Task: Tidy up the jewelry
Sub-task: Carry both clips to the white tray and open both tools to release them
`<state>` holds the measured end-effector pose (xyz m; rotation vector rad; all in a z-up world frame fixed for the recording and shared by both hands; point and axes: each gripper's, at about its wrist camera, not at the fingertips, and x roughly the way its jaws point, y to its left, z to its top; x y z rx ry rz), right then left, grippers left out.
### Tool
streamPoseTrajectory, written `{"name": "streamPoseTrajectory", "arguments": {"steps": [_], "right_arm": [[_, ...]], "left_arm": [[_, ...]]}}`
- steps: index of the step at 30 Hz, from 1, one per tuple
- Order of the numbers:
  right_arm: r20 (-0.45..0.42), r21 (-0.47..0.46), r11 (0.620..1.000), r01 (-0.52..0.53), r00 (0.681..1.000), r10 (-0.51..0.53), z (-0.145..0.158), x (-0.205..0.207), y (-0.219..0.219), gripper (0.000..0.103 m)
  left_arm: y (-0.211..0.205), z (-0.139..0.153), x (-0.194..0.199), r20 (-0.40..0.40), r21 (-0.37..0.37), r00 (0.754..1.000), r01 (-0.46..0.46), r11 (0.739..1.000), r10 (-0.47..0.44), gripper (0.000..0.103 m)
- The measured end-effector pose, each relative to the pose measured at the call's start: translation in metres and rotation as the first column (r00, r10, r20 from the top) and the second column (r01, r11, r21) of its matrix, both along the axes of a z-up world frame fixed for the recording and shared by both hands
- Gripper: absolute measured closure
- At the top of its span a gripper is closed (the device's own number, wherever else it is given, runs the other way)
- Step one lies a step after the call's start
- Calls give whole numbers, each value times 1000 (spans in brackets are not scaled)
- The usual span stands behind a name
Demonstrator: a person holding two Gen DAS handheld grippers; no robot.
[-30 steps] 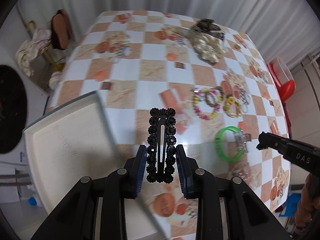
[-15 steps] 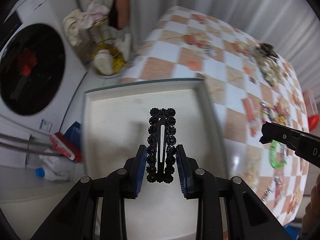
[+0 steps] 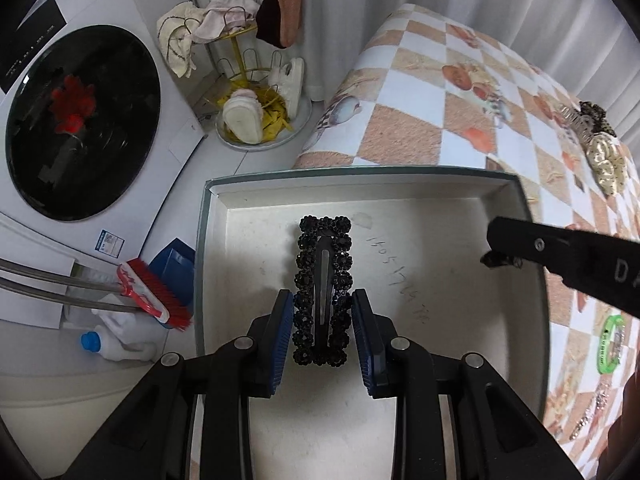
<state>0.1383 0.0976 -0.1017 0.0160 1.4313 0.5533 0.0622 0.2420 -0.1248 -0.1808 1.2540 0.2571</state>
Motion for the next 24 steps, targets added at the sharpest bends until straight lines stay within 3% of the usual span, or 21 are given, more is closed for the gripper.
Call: {"name": "streamPoseTrajectory", "arguments": {"steps": [10,15,20,22,23,24], "right_arm": [[-17,-41,999,-1,1000,0,-28,7,10,84],[-26,-38,999,-4,1000,3,-28,8,10,82],[-38,6,1000,21,999,-21,-18,12,5,57],[-29,20,999,26,999,-25,-9,11,2,53],[-22,35,999,30,999,-29,-2,11,-1,52],[-20,45,998,34,999,-33,2,11,-2,52]], "left_arm": [[-9,-8,4,-12,62,1000,13,998,-12,68],[-12,-7,6,-32,88,999,11,996,-8,66],[-15,-3,6,-48,96,999,7,995,-2,66],[-16,-1,5,-45,104,999,6,995,-1,66],[-17,1,5,-45,104,999,6,995,-1,63],[-17,2,5,-46,102,999,5,995,-1,34]]}}
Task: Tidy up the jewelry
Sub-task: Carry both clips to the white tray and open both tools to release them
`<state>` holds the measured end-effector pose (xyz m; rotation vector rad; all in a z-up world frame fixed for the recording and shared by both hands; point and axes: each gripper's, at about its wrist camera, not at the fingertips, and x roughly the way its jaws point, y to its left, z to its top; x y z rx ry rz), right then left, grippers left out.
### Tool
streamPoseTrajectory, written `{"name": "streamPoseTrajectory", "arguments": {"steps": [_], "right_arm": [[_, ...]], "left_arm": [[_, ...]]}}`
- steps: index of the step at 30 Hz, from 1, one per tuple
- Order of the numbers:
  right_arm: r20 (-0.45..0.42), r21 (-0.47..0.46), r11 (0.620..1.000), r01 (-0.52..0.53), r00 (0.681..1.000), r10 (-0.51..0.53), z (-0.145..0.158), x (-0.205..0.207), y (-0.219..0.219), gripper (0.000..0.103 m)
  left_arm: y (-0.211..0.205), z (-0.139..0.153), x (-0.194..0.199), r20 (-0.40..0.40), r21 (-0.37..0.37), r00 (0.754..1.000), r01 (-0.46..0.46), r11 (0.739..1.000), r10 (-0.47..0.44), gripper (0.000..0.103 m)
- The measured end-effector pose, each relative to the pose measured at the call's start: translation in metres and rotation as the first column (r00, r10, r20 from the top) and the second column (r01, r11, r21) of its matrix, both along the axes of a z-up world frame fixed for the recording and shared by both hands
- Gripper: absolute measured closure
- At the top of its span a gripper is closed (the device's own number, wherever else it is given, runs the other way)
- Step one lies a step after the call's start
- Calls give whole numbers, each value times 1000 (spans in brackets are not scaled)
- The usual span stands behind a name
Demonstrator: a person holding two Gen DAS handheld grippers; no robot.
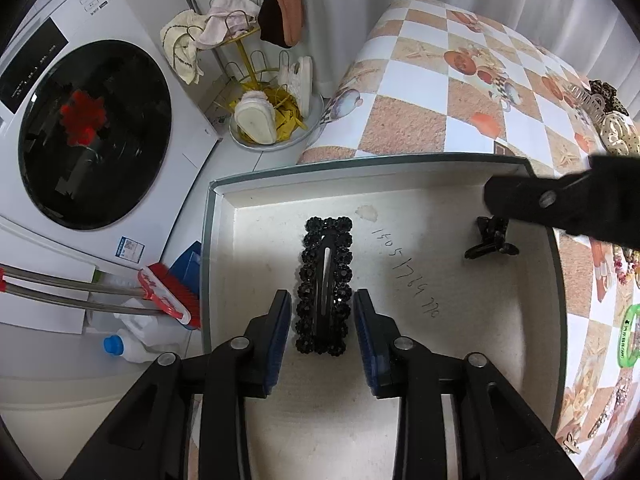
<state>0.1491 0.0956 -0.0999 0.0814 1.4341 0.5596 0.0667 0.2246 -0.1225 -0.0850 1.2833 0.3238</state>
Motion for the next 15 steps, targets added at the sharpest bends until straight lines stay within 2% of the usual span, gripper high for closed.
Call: {"name": "streamPoseTrajectory", "arguments": {"steps": [1,2,3,10,13,14,15], "right_arm": [[3,10,1000,5,1000,-5,5,-1,-2,49],[8,19,1000,14,1000,-14,11,-2,-7,47],[12,24,999,22,1000,-22,15,-3,-11,47],[4,31,995,96,995,-96,32,-13,-52,31],[-5,18,990,141,990,-141,36,-18,-78,28],[-11,13,987,159,987,-159,36,-20,-88,20],[-12,11,984,178,984,-178,37,-21,-98,20]], "left_arm": [[0,3,-1,8,12,1000,-8,1000,8,6],[-1,7,-3,26,30,1000,-15,999,15,3],[-3,12,-4,46,46,999,-16,999,14,3],[-20,24,-3,32,44,999,38,998,-39,3],[-35,31,-2,34,42,996,77,996,-79,3],[-41,33,-2,34,39,995,91,995,-92,3],[-47,35,-1,34,34,994,103,994,-104,3]]}}
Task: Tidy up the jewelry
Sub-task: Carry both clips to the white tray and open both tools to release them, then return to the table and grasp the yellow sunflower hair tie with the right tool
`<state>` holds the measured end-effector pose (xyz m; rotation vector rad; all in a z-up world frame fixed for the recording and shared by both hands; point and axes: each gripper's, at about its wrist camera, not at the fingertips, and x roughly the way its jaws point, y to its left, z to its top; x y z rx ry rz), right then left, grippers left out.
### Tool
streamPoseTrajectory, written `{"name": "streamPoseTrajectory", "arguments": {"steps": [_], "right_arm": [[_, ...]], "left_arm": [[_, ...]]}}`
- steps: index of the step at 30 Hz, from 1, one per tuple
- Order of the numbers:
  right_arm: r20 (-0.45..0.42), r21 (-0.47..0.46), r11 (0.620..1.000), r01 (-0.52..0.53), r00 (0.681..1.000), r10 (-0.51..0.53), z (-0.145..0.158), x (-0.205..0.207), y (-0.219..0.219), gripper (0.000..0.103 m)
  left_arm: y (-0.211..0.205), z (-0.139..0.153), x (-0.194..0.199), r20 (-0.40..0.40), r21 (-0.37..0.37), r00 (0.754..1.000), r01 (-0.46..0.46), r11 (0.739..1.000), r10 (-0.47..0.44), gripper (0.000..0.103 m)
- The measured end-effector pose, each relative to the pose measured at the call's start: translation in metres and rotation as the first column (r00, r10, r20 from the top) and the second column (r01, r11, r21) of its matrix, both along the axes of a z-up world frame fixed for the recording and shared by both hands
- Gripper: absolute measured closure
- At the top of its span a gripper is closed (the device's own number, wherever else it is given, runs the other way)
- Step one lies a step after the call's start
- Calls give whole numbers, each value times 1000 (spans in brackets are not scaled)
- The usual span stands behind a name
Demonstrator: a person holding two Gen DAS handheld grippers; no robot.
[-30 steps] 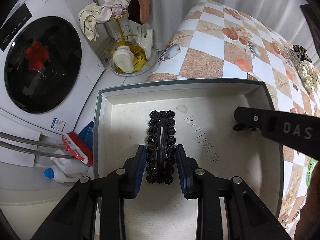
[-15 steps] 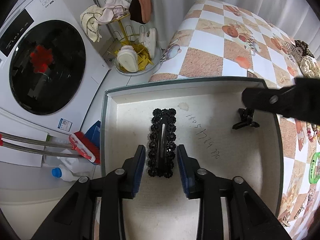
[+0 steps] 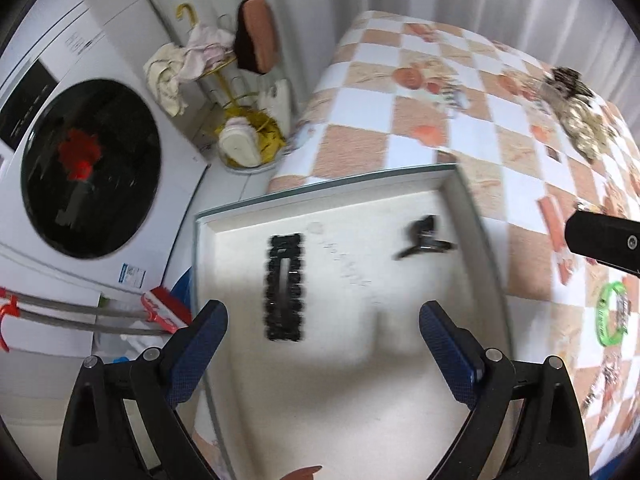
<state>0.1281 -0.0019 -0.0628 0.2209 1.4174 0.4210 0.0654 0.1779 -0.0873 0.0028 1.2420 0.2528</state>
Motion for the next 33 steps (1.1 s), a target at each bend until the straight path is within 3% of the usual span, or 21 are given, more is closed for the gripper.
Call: {"name": "streamPoseTrajectory", "arguments": {"steps": [9,17,28,33], "right_arm": [[6,-41,985,170,985,-170,5,-15,-98,19],[-26,-106,960,258,965,-262,-2,-18,-165,19],[-45,-179,934,310,945,-323,-21,-3,-220,20],[-41,-219,928,301,948,-316,-35,12,-231,20]], "left_arm": [[-71,18,17,9,-36,991,132,991,-132,3],[-127,14,38,-14,-84,980,196,977,-198,3],[-180,-15,72,-71,-160,973,205,966,-218,3],[-198,-31,87,-90,-155,972,204,967,-219,3]]}}
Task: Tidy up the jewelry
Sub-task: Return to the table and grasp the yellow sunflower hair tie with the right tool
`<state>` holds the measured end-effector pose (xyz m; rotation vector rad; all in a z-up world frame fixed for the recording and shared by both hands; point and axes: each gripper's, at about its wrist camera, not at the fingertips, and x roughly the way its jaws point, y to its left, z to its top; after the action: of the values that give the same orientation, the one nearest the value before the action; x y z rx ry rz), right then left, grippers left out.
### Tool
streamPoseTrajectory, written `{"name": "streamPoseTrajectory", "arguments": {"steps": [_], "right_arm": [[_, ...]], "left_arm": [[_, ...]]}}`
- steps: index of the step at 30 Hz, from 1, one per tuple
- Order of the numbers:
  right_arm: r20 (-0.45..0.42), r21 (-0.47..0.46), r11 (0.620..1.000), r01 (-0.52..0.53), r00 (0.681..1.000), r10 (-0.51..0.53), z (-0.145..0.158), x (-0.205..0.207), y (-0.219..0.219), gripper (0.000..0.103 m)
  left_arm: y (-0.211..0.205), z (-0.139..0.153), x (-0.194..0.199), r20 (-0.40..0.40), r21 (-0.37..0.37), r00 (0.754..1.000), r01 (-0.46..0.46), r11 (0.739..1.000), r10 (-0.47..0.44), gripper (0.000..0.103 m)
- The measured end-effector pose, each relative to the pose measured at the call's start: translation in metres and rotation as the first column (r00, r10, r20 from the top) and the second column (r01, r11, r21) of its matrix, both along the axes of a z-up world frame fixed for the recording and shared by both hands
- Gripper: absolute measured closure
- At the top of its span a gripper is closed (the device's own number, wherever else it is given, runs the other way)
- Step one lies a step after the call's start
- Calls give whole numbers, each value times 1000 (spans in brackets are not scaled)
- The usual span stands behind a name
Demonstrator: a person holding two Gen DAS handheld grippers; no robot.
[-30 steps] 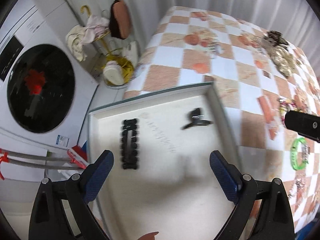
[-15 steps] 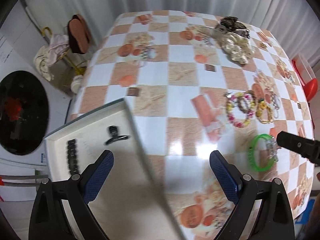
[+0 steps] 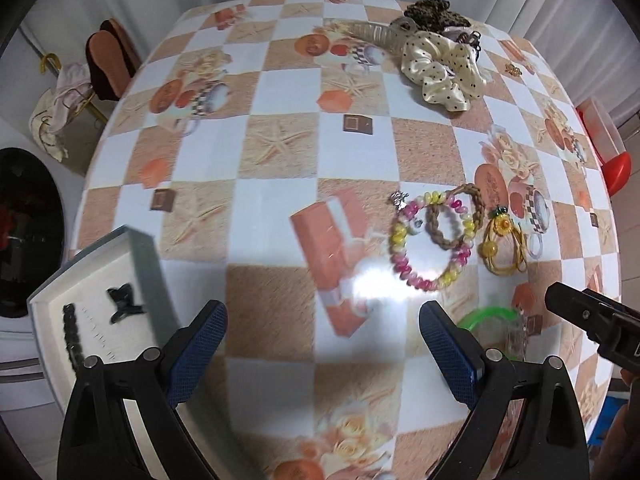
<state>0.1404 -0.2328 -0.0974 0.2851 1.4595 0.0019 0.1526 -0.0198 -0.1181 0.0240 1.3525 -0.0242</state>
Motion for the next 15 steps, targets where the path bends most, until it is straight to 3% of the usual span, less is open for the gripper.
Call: {"name": "streamPoseTrajectory", "arguments": {"steps": [9,11,12,15], "right_arm": [[-9,-60,997,-58,998,57,-26,25,1,20],[-11,-72,995,-74,997,73,-31,29,4,20],[-9,-78,993,-83,997,83,-33,31,5,20],[-2,-107,988,-111,994,112,-39,35,9,25]], "left_arm": [[-18,-23,21,-1,12,1000,22,1000,-22,3],[-22,-27,25,1,12,999,33,999,-33,9],[-24,-30,27,-6,12,999,39,999,-39,17],[-27,-38,31,-26,10,999,45,999,-45,18]]}}
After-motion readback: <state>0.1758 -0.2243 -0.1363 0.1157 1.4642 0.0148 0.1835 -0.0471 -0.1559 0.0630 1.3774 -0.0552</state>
